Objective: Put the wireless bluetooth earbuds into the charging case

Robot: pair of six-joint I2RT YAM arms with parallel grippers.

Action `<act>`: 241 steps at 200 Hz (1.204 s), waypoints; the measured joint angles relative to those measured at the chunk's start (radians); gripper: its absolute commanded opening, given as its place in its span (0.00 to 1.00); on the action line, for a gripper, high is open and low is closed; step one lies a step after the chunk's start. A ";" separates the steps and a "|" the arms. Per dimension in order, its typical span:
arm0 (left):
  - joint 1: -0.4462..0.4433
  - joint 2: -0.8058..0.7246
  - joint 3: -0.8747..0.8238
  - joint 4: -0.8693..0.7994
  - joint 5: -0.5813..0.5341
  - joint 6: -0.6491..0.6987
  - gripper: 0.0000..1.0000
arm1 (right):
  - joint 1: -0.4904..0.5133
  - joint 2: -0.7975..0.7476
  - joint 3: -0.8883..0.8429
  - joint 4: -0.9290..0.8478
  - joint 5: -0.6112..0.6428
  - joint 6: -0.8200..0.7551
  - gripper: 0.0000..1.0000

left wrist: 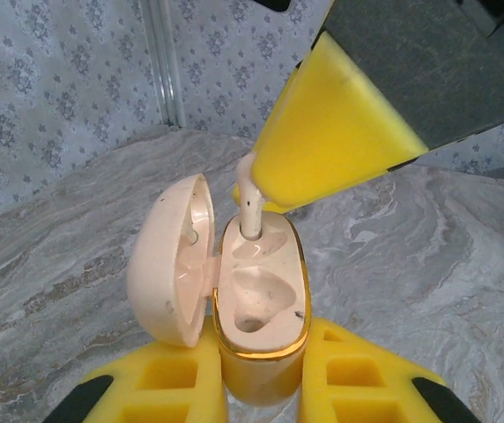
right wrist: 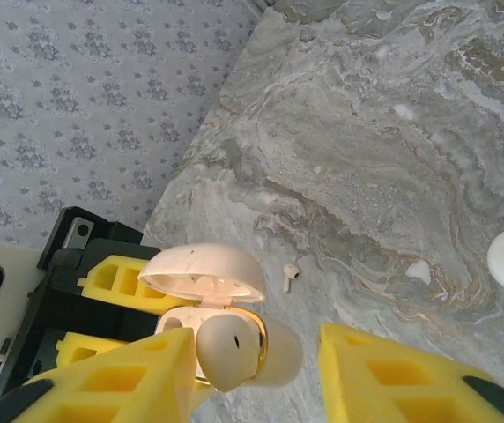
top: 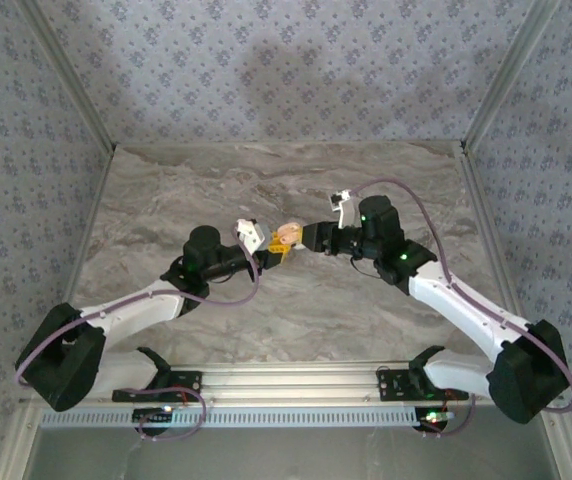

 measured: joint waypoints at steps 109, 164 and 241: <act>0.000 0.000 0.008 0.000 0.000 0.004 0.12 | -0.061 -0.069 0.000 -0.012 -0.015 0.002 0.44; 0.000 0.000 0.008 0.000 0.000 0.011 0.12 | -0.073 -0.033 0.010 -0.004 -0.081 0.013 0.42; 0.000 0.000 0.010 -0.009 0.000 0.011 0.12 | -0.068 0.006 0.037 0.000 -0.105 0.013 0.39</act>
